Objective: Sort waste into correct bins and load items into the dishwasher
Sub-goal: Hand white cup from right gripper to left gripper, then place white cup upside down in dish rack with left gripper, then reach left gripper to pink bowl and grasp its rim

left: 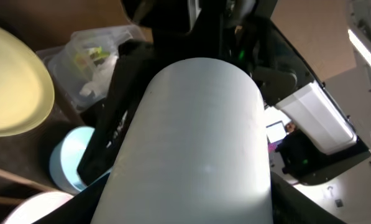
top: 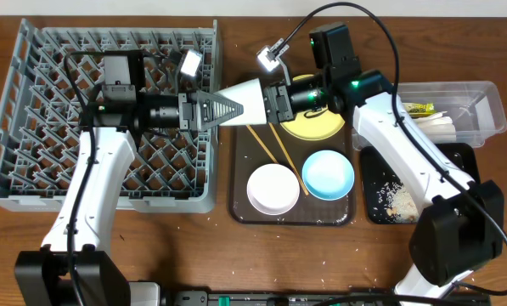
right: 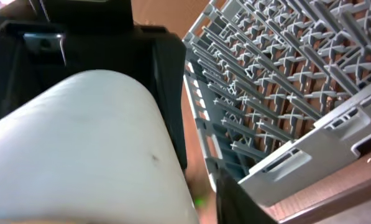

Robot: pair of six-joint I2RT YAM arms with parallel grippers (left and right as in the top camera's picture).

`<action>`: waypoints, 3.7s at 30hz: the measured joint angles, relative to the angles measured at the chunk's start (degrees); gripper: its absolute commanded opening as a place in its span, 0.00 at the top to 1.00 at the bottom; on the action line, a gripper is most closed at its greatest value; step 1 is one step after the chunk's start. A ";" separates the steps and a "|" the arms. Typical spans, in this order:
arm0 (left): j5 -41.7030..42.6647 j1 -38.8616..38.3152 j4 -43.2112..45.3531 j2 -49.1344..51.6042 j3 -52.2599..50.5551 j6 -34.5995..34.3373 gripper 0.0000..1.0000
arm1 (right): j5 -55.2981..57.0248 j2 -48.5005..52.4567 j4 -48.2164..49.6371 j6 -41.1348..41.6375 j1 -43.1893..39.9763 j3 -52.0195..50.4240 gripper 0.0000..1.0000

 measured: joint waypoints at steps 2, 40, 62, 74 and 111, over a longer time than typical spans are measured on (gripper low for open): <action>0.00 -0.07 2.36 0.02 0.00 -1.57 0.64 | 0.61 0.00 0.15 -0.26 -0.04 0.00 0.51; -82.68 -8.79 -41.62 -2.69 7.80 -18.64 0.72 | 32.59 0.02 -13.99 -5.09 -6.29 -0.35 0.18; -83.62 -8.90 -38.27 1.99 0.52 -22.71 0.18 | 34.21 0.02 -15.06 -5.70 -6.32 -0.35 0.19; -78.01 -10.21 -37.38 1.99 3.48 -17.62 0.18 | 34.23 0.00 -15.96 -6.19 -6.45 -0.31 0.20; -73.79 -33.11 -20.87 27.10 5.49 -7.67 0.93 | 45.20 -14.08 -22.21 -6.32 -12.13 0.33 0.19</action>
